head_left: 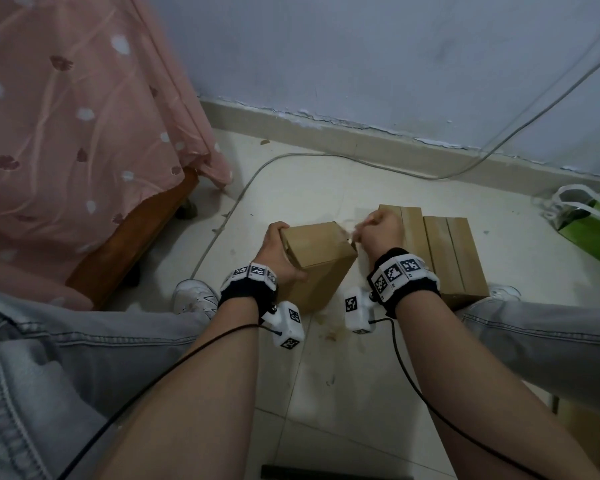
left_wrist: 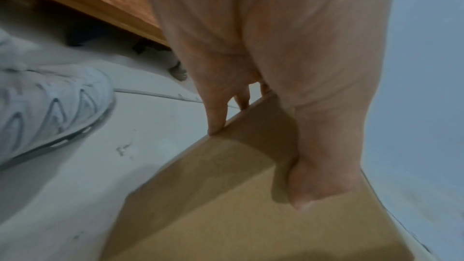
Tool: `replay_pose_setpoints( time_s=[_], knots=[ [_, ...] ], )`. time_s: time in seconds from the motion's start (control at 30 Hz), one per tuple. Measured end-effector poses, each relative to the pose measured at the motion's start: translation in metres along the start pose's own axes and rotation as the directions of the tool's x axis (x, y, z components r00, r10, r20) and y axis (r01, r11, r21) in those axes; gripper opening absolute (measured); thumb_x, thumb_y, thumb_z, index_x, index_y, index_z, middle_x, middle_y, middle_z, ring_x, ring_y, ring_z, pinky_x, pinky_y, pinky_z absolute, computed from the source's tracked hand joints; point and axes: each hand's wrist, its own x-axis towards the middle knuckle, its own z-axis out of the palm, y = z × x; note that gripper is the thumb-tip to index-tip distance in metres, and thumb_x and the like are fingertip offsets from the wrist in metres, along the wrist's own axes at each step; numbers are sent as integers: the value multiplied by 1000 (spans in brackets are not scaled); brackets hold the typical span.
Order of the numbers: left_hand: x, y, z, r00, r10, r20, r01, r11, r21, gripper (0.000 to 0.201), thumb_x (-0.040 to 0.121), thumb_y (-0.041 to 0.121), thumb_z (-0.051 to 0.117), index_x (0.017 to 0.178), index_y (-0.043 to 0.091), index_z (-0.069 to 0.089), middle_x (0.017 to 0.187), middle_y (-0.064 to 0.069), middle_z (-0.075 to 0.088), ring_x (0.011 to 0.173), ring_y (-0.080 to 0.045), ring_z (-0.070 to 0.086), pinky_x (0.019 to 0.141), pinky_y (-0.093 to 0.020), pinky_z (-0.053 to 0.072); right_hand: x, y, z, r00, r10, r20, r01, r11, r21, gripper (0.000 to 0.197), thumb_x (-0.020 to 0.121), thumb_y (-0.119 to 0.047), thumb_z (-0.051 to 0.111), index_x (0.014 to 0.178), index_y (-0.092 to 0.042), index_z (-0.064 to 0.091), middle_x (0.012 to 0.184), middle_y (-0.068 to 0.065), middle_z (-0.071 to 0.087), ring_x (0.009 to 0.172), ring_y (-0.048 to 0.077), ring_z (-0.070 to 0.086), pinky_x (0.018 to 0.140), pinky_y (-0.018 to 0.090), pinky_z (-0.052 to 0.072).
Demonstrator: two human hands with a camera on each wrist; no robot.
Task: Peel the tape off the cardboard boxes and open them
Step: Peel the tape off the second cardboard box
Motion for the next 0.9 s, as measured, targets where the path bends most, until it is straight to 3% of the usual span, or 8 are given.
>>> replay_pose_setpoints(
  time_s=[0.13, 0.2, 0.33, 0.37, 0.43, 0.5, 0.67, 0.9],
  knots=[
    [-4, -25, -15, 996, -76, -45, 75, 997, -17, 111, 51, 14, 93, 135, 24, 20, 127, -8, 39, 114, -29, 48, 96, -44, 48, 24, -4, -36, 995, 2, -100, -2, 1000, 0, 24, 82, 0, 50, 100, -14, 44, 96, 13, 63, 79, 28, 67, 69, 37, 60],
    [-5, -27, -12, 995, -66, -68, 63, 997, -45, 113, 50, 12, 92, 136, 24, 20, 128, -9, 39, 115, -29, 48, 96, -44, 48, 27, -4, -46, 993, 40, -115, -46, 998, -46, 38, 82, -5, 46, 116, -18, 34, 113, 20, 61, 91, 34, 67, 78, 48, 59],
    [-4, -24, 0, 995, -35, -97, 30, 998, -55, 111, 54, 7, 90, 138, 22, 19, 131, -9, 36, 115, -27, 45, 91, -36, 45, 17, 10, -43, 994, 85, -63, -93, 987, -134, 61, 96, -8, 49, 144, -4, 13, 142, 18, 44, 120, 33, 53, 96, 40, 46],
    [-5, -26, 2, 994, -40, -102, 35, 998, -54, 110, 55, 6, 89, 139, 22, 19, 131, -8, 35, 115, -27, 44, 89, -34, 43, 12, 16, -39, 996, 76, -40, -82, 982, -173, 52, 98, -9, 48, 143, -4, 23, 139, 17, 47, 116, 31, 54, 93, 38, 45],
    [-6, -30, 4, 991, -61, -116, 56, 997, -47, 108, 57, 6, 88, 139, 21, 19, 131, -9, 35, 115, -26, 44, 87, -33, 42, 2, 28, -27, 1000, 5, -14, -10, 939, -345, 15, 96, -12, 55, 110, -7, 53, 116, 13, 61, 98, 24, 56, 82, 33, 45],
    [-7, -33, 4, 989, -75, -128, 69, 996, -47, 108, 57, 7, 88, 139, 21, 20, 131, -10, 36, 114, -26, 44, 86, -33, 41, -5, 43, -16, 996, -84, -16, 64, 853, -517, 11, 91, -21, 66, 83, -14, 61, 105, 7, 57, 101, 25, 54, 85, 32, 44],
    [-5, -34, 9, 987, -72, -144, 64, 996, -60, 107, 57, 8, 88, 138, 24, 20, 132, -9, 36, 114, -26, 45, 87, -34, 43, -25, 88, 6, 979, -201, 16, 147, 659, -737, 10, 90, -27, 67, 87, -21, 73, 106, 7, 53, 101, 26, 56, 85, 35, 51],
    [-2, -32, 11, 985, -66, -158, 53, 995, -82, 107, 56, 8, 89, 138, 23, 22, 134, -3, 34, 113, -21, 43, 89, -30, 40, -28, 158, 13, 992, 20, 124, 91, 573, -815, 11, 94, -8, 56, 97, -5, 66, 104, 15, 67, 94, 30, 63, 70, 27, 42]
  ],
)
